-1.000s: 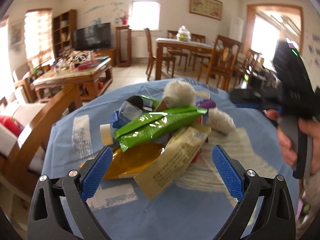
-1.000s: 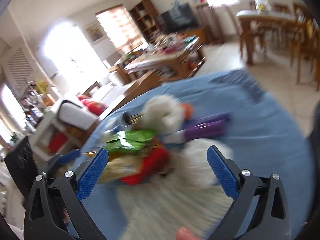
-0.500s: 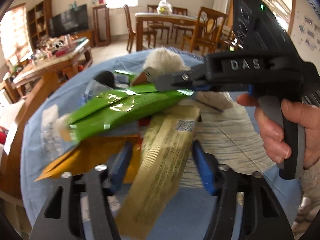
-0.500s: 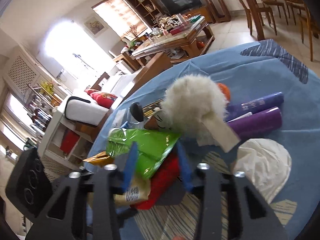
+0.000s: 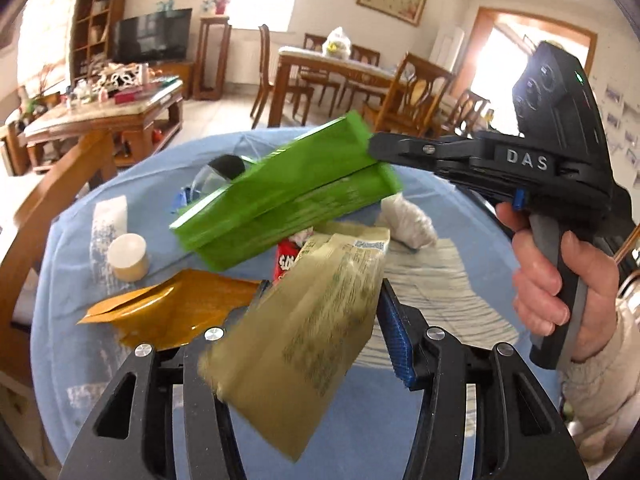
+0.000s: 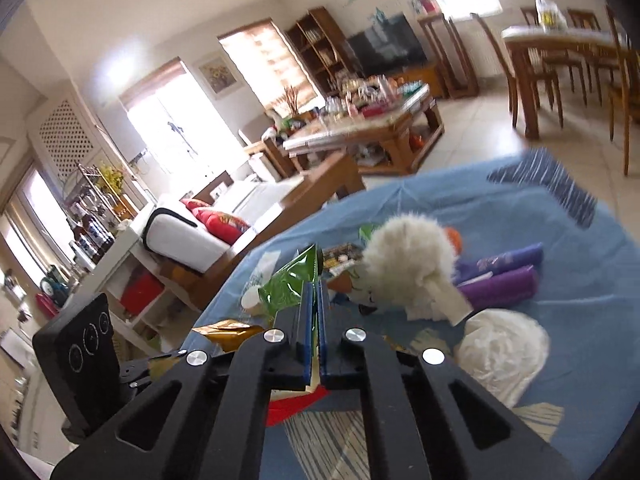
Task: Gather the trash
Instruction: 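Grasp the tan snack wrapper with the left gripper while the right grasps the green wrapper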
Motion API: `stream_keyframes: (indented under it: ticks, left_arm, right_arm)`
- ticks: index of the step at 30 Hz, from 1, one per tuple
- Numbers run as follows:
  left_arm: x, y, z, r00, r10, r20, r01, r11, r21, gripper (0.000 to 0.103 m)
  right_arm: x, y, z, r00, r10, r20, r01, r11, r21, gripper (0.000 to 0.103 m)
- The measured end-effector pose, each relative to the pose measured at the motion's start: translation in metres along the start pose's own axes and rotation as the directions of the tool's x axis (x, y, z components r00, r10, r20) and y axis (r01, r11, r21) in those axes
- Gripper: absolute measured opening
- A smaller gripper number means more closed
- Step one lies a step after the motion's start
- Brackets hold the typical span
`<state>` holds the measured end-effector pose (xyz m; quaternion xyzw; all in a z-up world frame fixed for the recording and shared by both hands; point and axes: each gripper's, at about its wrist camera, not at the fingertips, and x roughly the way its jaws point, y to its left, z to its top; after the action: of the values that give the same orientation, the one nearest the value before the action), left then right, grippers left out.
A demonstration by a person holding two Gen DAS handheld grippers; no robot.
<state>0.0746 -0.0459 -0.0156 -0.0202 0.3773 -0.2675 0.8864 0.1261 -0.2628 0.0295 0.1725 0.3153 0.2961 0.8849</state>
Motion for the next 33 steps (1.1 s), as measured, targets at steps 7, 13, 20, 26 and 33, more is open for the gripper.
stream_keyframes:
  ticks: [7, 13, 20, 26, 33]
  left_arm:
    - [-0.014, 0.0, -0.002, 0.999, 0.004, 0.031, -0.003, 1.0, -0.026, 0.052]
    - [-0.021, -0.003, -0.005, 0.999, -0.021, 0.048, 0.022, 1.0, -0.014, 0.052]
    - [-0.011, -0.01, -0.012, 1.0, -0.004, 0.001, 0.004, 0.999, 0.033, 0.052]
    - [0.007, -0.004, -0.012, 0.998, 0.009, -0.069, -0.008, 1.0, 0.013, 0.052]
    - [0.004, -0.005, -0.013, 0.998, -0.001, -0.065, 0.003, 1.0, 0.026, 0.052]
  right_arm:
    - [-0.038, -0.004, 0.007, 0.994, -0.08, 0.079, 0.083, 0.996, -0.04, 0.003]
    - [-0.063, -0.019, 0.006, 0.988, -0.108, 0.11, 0.11, 0.994, -0.014, 0.003]
    - [-0.041, -0.031, -0.015, 0.992, -0.089, -0.088, 0.084, 0.995, -0.06, 0.009]
    - [-0.011, 0.002, -0.024, 0.983, -0.063, -0.173, 0.033, 0.985, -0.172, 0.098]
    - [0.042, 0.029, -0.021, 0.938, 0.08, -0.338, -0.111, 0.991, -0.074, 0.088]
